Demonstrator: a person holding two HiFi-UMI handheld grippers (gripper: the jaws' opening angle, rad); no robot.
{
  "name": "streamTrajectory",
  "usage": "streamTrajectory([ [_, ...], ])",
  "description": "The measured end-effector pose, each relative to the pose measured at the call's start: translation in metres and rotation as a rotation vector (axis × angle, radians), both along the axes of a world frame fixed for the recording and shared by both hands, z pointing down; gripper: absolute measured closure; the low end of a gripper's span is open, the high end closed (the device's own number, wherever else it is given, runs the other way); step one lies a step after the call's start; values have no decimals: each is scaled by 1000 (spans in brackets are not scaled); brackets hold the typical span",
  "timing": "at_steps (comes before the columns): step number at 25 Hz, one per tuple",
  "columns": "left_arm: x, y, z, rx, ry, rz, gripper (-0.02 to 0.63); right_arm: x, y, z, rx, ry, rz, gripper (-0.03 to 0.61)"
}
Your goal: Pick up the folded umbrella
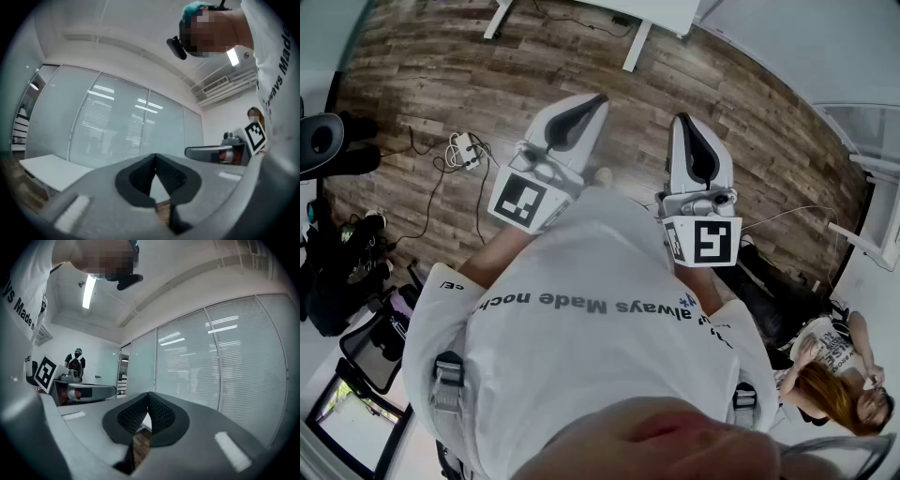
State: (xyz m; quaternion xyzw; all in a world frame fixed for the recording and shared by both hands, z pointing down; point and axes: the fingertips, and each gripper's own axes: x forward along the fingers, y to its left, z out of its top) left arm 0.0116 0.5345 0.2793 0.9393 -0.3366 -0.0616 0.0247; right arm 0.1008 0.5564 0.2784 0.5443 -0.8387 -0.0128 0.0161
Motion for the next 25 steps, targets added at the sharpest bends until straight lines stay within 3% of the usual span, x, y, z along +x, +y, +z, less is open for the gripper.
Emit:
streamTrajectory([
  [8,10,-5,-1,-12,-1,-3,612,6,-4,-1,7,-5,-14,577],
  [15,-11,-44,10,-39,0,-19,612,-12,-49,10,-25,-28,-19,577],
  [20,-38,-94,22,-54,17,-27,612,-41,-98,15,-31,-20,-31,577],
  [25,-74,-179,20,-56,44,-27,612,-80,-184,17,-50,-4,-36,577],
])
